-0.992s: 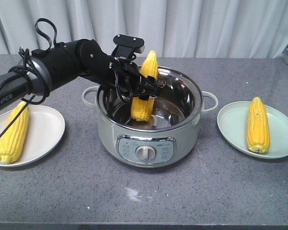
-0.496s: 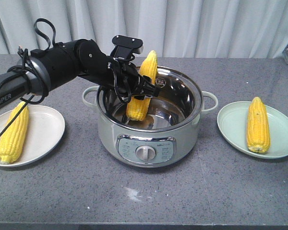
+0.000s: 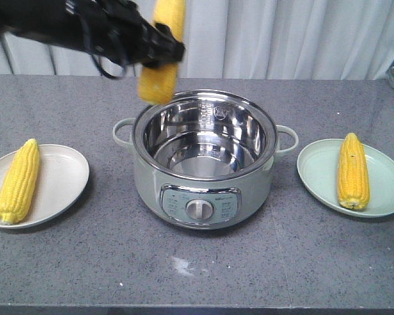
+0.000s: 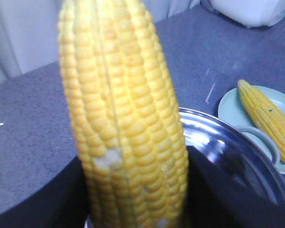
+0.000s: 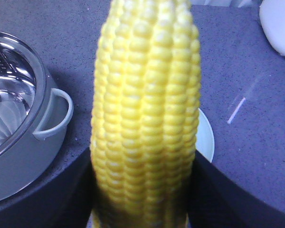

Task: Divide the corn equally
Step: 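Lift the corn cob out of the pot with the left gripper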

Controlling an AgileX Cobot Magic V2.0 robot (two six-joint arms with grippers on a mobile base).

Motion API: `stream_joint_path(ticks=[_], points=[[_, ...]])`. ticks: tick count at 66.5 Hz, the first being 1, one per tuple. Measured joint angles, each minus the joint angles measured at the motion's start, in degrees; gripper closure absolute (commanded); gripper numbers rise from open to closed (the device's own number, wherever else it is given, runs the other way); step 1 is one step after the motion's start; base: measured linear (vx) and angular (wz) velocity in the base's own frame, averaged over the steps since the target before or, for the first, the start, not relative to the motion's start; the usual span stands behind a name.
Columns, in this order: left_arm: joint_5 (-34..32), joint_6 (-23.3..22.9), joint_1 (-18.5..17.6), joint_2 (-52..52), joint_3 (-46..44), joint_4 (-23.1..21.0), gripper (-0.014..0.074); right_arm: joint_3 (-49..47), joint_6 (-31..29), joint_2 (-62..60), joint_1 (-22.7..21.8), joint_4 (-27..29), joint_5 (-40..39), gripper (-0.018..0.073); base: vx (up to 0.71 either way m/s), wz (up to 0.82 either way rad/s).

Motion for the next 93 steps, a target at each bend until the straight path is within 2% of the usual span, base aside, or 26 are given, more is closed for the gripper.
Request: stream_joint_path(ticks=[11, 17, 28, 39, 51, 65, 77, 93], points=[[5.2, -0.1, 5.6, -5.7, 0.0, 0.3, 0.0582, 0.0, 0.0, 0.0, 0.0, 0.0, 0.0, 0.0356, 0.0, 0.0], [8.2, -0.8, 9.4, -8.0, 0.0, 1.9, 0.0582, 0.0, 0.0, 0.0, 0.0, 0.0, 0.0, 0.0356, 0.0, 0.0], [11.0, -5.1, 15.0, -11.7, 0.0, 8.3, 0.0582, 0.0, 0.0, 0.0, 0.0, 0.0, 0.0, 0.0356, 0.0, 0.0], [12.5, -8.6, 18.6, -15.4, 0.5, 14.5, 0.0582, 0.0, 0.0, 0.0, 0.0, 0.0, 0.0, 0.0356, 0.0, 0.0], [11.7, -10.7, 20.2, -20.3, 7.2, 16.9, 0.0582, 0.0, 0.0, 0.0, 0.0, 0.0, 0.0, 0.0356, 0.0, 0.0], [8.2, -11.3, 20.6, -25.1, 16.1, 17.4, 0.0582, 0.0, 0.0, 0.0, 0.0, 0.0, 0.0, 0.0356, 0.0, 0.0], [8.1, -11.4, 20.6, -26.3, 17.0, 19.2, 0.0582, 0.0, 0.0, 0.0, 0.0, 0.0, 0.0, 0.0356, 0.0, 0.0], [8.1, -11.4, 20.6, -26.3, 17.0, 19.3, 0.0582, 0.0, 0.0, 0.0, 0.0, 0.0, 0.0, 0.0356, 0.0, 0.0]])
